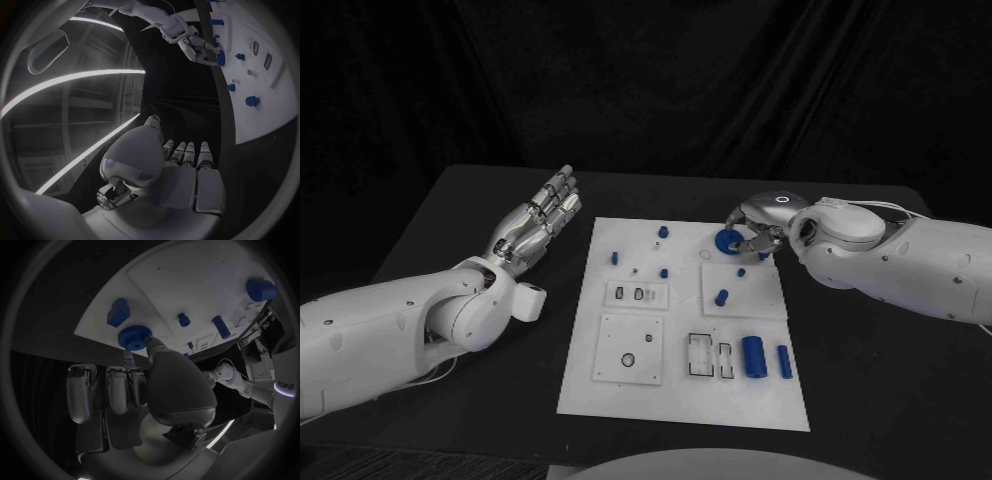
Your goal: Assemble the parts on the task board
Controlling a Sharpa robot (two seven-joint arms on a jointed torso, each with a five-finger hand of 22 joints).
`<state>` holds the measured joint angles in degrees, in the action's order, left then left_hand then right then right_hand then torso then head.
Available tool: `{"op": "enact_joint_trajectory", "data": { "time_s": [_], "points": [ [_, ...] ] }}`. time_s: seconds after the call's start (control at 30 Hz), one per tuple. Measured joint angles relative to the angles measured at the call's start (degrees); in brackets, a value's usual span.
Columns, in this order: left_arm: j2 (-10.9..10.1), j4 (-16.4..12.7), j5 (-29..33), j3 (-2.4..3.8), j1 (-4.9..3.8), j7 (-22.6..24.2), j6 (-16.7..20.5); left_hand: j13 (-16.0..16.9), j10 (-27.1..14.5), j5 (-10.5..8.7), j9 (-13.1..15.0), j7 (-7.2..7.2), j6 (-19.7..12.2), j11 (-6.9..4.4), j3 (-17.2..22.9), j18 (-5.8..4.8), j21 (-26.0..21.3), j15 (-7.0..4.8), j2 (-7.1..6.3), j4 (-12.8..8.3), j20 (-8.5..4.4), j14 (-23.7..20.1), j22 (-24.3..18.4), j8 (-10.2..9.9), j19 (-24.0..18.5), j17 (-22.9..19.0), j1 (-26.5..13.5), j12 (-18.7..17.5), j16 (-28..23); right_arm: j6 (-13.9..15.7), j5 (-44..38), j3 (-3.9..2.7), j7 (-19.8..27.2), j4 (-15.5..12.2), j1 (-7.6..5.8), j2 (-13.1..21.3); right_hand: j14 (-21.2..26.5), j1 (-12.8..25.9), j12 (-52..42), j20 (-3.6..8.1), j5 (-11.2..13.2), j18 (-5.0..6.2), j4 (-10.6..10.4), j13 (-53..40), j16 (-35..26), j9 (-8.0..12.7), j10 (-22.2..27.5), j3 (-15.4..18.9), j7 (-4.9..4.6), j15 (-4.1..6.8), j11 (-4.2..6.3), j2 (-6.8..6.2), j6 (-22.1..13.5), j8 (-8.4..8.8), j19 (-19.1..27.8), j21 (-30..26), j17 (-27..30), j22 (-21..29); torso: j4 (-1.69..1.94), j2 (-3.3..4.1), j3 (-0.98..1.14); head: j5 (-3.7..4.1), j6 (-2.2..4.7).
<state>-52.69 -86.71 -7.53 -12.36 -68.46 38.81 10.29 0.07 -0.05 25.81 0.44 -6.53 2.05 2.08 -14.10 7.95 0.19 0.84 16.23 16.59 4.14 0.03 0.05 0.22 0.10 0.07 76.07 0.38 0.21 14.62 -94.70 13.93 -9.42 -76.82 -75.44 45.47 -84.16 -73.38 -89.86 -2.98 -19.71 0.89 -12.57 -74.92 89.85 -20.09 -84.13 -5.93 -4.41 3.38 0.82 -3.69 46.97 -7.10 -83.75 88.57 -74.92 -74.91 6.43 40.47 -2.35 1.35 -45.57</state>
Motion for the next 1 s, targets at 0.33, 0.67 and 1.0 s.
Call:
{"op": "enact_joint_trajectory", "data": {
  "time_s": [0.33, 0.67, 1.0],
  "points": [
    [0.04, 0.01, 0.00, 0.00, 0.00, 0.00, -0.59, -0.02, 0.11, 0.21, 0.05, 0.82, 0.42, 0.27, 0.16, 0.01, 0.00, 0.41, -0.01, -0.16, 0.49, 0.00, 0.00, 0.23, 0.05, 0.01, 0.46, 0.00, 0.00, -0.27, 0.01, -0.13, 0.09, 0.11, 0.08, -0.14, 0.00, -1.90, 0.00, 0.00, -0.89, 0.00, 1.58, 0.01, 0.00, -0.56, 0.21, -0.59, -0.41, 0.00, -0.21, -0.22, 0.66, -0.44, 0.00, -0.05, 0.00, 0.01, -0.07, -0.01, 0.01, 0.07, -0.03],
    [0.21, 0.10, 0.00, 0.00, 0.00, 0.00, -1.13, -0.01, 0.12, 0.48, 0.10, 1.02, 0.62, 0.26, 0.31, 0.01, 0.00, 0.41, -0.01, 0.00, 0.68, 0.00, 0.01, 0.23, -0.13, 0.02, 0.46, 0.00, 0.00, 0.13, 0.12, -0.31, 0.79, 0.11, 0.07, -0.22, 0.00, -3.89, 0.00, 0.00, -6.42, 0.00, 5.41, 0.01, 0.00, -1.53, 0.00, -2.52, -1.84, 0.00, -0.41, -0.49, 4.17, -3.16, 0.00, -0.26, 0.00, -0.04, -0.06, 0.01, 0.02, 0.09, -0.14],
    [0.08, 0.04, 0.00, 0.00, 0.00, 0.00, -1.50, 0.01, 0.12, 0.69, 0.10, 1.22, 0.42, 0.26, 0.47, 0.01, 0.00, 0.45, -0.01, -0.16, 1.00, -0.04, 0.02, 0.23, -0.05, -0.02, 0.46, 0.00, 0.00, 1.16, 0.16, -0.23, 1.27, -0.63, 0.07, 0.16, 0.00, -4.57, 0.00, 0.00, -7.81, 0.01, 6.01, -0.01, 0.00, -1.48, 0.20, -2.83, -2.43, 0.00, -0.62, -0.34, 4.76, -3.18, 0.00, -0.26, 0.01, -0.03, 0.02, -0.02, -0.02, -0.19, -0.02]
  ]
}}
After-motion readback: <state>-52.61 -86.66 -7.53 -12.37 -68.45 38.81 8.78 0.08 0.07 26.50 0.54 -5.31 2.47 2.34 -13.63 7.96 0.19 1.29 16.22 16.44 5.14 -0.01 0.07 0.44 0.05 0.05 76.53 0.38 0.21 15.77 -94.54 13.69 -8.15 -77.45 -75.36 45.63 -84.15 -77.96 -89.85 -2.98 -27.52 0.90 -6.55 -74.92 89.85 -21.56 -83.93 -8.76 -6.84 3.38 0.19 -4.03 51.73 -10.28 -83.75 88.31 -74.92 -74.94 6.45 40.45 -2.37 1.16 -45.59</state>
